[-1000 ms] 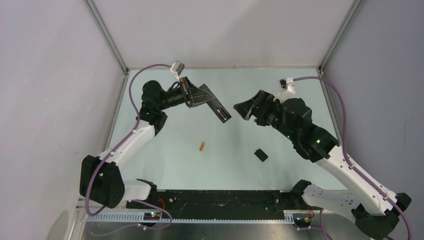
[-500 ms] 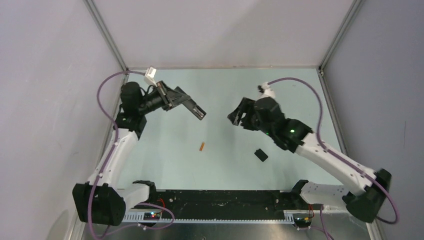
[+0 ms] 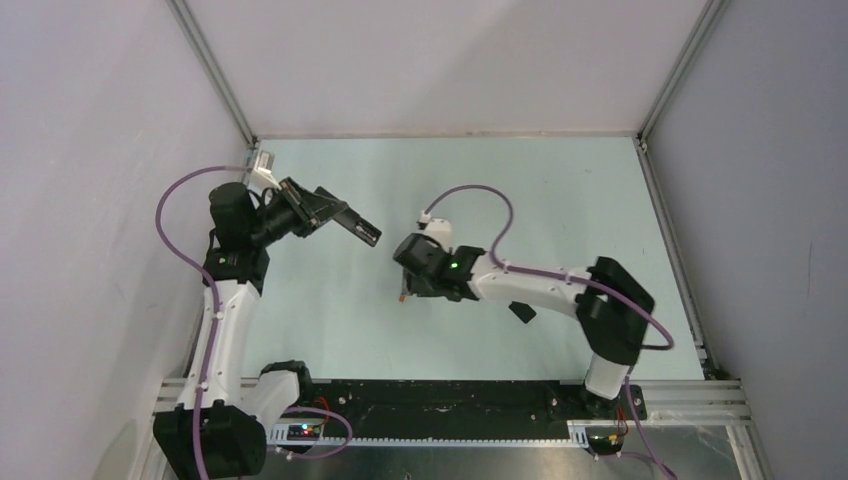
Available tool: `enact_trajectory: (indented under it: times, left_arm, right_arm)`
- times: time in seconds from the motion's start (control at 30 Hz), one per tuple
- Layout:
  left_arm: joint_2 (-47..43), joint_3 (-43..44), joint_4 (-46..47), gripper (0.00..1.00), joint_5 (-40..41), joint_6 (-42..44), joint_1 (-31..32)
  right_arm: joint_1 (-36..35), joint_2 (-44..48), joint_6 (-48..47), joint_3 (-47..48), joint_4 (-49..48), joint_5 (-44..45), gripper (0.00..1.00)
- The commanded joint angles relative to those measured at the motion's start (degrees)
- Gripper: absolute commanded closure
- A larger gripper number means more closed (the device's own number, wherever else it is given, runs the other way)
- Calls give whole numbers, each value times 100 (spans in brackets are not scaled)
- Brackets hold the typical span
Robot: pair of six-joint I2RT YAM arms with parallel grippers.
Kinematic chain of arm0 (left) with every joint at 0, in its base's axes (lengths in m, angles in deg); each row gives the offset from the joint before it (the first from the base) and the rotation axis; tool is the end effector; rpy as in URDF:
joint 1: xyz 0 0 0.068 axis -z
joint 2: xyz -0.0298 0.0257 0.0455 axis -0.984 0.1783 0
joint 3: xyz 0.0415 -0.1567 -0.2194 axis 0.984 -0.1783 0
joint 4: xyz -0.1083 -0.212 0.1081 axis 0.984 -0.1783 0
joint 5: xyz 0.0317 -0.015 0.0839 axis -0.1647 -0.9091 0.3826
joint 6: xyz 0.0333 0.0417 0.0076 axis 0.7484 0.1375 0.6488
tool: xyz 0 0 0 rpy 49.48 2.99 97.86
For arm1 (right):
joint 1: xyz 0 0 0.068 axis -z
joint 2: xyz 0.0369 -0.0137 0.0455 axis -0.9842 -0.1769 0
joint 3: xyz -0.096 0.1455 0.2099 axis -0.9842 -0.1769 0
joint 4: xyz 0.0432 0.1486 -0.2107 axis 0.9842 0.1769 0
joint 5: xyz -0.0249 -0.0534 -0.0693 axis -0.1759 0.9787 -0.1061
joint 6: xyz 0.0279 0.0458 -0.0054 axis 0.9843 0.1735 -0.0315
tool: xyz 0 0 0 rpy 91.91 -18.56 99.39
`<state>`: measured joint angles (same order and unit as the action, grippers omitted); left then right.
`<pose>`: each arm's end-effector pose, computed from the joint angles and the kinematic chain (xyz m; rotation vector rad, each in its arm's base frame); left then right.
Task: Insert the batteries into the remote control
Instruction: Pick up the battery from the center of the board.
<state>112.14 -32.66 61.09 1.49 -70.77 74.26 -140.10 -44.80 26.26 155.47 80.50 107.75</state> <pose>0.2177 -0.0039 0.3474 -0.2749 1.9185 -1.1699 0.1907 0.3102 0.2333 -0.0628 2.4812 0.4281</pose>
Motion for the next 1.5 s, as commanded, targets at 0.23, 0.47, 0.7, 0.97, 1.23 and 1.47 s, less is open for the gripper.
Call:
enact_trajectory:
  times: [0.23, 0.47, 0.7, 0.97, 1.23, 1.47]
  left_arm:
    - [-234, -127, -617, 100, 663, 646, -339]
    - [-307, -64, -1024, 100, 1538, 1221, -365]
    - [-172, -7, -1155, 100, 1564, 1441, -360]
    - [-3, 27, -1213, 100, 1515, 1600, -379]
    - [47, 33, -1364, 100, 1793, 1778, -400]
    - [-22, -91, -1433, 100, 1767, 1827, -409]
  right_arm:
    - [-442, -1778, 337, 1816, 861, 365, 40]
    - [-345, -2111, 520, 1929, 1041, 459, 44]
    - [-150, -2417, 344, 2150, 1026, 502, 48]
    - [-168, -2752, 174, 2460, 1225, 527, 52]
    - [-368, -2703, 39, 2573, 1567, 812, 60]
    - [-371, -2766, 104, 2566, 1702, 733, 81]
